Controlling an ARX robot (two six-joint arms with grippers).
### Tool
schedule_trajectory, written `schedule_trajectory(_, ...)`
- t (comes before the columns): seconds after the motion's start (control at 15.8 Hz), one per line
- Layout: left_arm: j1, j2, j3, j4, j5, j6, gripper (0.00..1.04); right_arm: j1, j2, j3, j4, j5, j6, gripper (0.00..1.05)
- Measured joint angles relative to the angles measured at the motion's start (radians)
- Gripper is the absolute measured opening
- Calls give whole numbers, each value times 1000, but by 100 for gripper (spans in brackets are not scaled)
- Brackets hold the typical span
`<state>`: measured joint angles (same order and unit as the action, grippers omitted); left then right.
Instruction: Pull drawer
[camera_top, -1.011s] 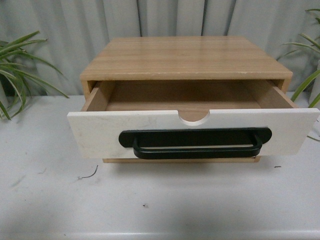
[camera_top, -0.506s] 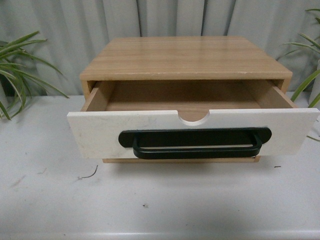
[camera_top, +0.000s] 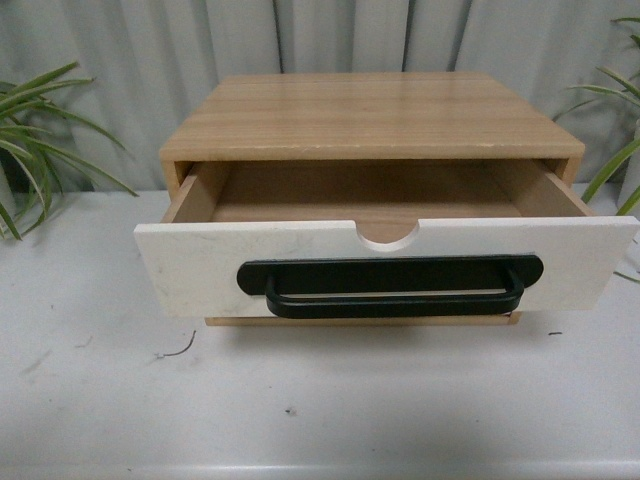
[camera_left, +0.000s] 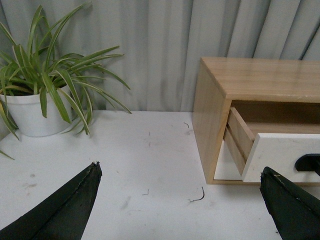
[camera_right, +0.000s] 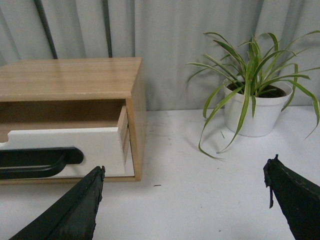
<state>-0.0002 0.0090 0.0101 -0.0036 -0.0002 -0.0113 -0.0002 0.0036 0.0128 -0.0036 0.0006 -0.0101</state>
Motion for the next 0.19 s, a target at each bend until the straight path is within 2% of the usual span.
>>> schedule_trajectory(0.19, 0, 0, 0, 0, 0, 0, 98, 0, 0, 0, 0, 0, 0, 98)
